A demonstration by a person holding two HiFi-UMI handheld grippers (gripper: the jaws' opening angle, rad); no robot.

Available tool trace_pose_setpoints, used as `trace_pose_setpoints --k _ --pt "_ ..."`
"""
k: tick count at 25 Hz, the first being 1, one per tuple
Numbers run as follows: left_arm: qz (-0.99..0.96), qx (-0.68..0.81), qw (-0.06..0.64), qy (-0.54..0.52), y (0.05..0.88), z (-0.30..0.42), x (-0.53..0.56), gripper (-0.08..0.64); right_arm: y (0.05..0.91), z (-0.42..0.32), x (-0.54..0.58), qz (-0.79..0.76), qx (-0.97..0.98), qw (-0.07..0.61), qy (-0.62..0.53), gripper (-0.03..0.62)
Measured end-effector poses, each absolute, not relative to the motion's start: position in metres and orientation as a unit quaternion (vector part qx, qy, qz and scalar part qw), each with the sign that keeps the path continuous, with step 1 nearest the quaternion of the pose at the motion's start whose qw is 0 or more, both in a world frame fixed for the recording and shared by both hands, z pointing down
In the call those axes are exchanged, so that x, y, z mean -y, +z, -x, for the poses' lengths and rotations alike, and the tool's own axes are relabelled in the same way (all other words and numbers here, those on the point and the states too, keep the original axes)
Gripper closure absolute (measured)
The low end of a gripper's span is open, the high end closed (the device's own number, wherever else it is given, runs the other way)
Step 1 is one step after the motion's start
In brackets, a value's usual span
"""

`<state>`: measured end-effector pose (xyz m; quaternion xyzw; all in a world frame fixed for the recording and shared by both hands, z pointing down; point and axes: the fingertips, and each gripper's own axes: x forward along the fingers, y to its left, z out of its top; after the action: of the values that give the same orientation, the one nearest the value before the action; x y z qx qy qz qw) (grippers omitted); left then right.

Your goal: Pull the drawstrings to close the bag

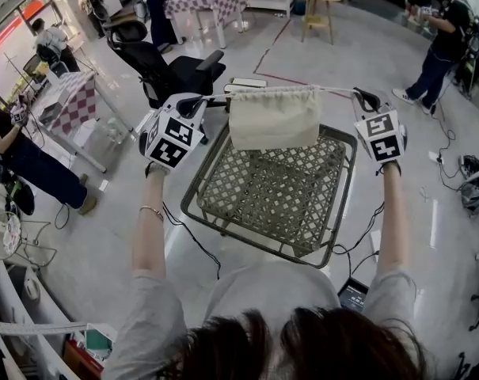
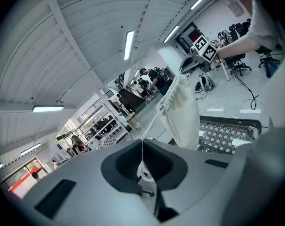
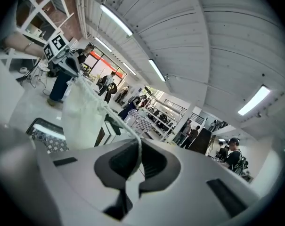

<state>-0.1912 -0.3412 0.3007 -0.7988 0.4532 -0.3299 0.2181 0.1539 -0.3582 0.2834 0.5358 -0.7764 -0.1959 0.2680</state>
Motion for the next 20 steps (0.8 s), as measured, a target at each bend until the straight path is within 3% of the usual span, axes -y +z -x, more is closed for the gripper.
trace_pose_setpoints --k 11,20 --pt "0.797 -0.515 0.191 -0.250 0.299 0.188 0.340 0.535 0.276 -0.164 0.359 -0.600 0.779 0.141 -0.119 0.569" --pt "0.799 -0.521 0.184 -0.238 0.297 0.190 0.335 0.534 0.278 -0.171 0.356 -0.614 0.773 0.118 -0.102 0.569"
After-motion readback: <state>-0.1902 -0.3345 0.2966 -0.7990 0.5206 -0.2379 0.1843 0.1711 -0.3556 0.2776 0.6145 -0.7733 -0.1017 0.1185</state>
